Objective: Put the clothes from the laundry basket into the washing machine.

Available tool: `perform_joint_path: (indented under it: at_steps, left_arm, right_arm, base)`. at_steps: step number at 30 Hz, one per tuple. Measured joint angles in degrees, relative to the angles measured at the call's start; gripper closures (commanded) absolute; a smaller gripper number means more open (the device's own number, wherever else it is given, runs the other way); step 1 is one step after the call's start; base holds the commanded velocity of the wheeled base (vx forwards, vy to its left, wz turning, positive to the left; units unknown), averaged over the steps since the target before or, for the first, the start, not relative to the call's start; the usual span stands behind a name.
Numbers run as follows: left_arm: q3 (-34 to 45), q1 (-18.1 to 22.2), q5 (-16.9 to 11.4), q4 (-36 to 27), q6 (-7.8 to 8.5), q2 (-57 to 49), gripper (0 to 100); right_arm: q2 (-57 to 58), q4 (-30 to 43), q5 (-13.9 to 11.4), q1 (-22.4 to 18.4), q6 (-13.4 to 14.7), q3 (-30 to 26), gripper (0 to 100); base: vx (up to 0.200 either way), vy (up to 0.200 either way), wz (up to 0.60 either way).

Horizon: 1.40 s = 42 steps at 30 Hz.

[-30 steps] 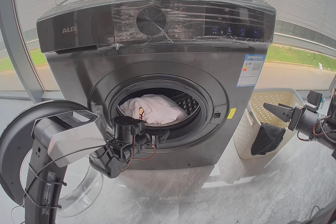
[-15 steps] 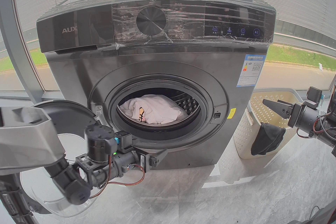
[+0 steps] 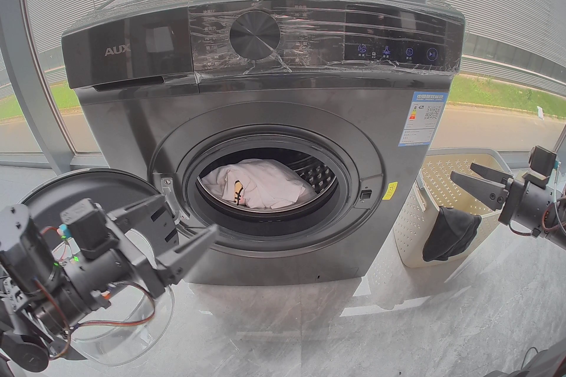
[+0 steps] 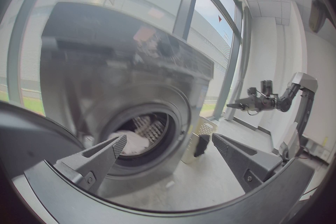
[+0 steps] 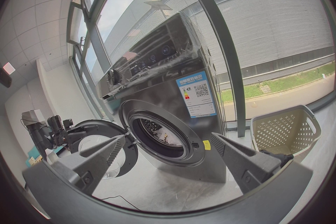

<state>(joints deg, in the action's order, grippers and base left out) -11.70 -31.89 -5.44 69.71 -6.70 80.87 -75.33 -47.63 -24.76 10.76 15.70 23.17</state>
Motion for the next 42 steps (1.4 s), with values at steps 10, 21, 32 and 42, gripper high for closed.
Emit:
perform_joint_path:
  at_steps: [10,21,32,42]
  left_arm:
    - [7.2,17.7,-6.5,-8.9,4.99,-23.9,0]
    - [10.1,26.4,-5.1,-44.7,6.02,-54.7,0]
    - [10.6,30.1,0.6,-63.0,2.11,-73.4,0]
    - [10.7,31.4,2.8,-66.9,0.22,-79.2,0]
  right_arm:
    - [13.3,0.1,-1.9,0.0,-2.6,-8.8,0]
    - [33.7,8.5,-2.8,-2.2,-5.3,-18.3,0]
    - [61.1,40.5,5.7,-8.3,-10.0,-21.5,0]
    - [72.5,48.4,34.8,-10.7,-15.1,-21.3,0]
  base:
    - [0.000,0.000,0.00]
    - [0.000,0.000,0.00]
    - [0.000,0.000,0.00]
    - [0.000,0.000,0.00]
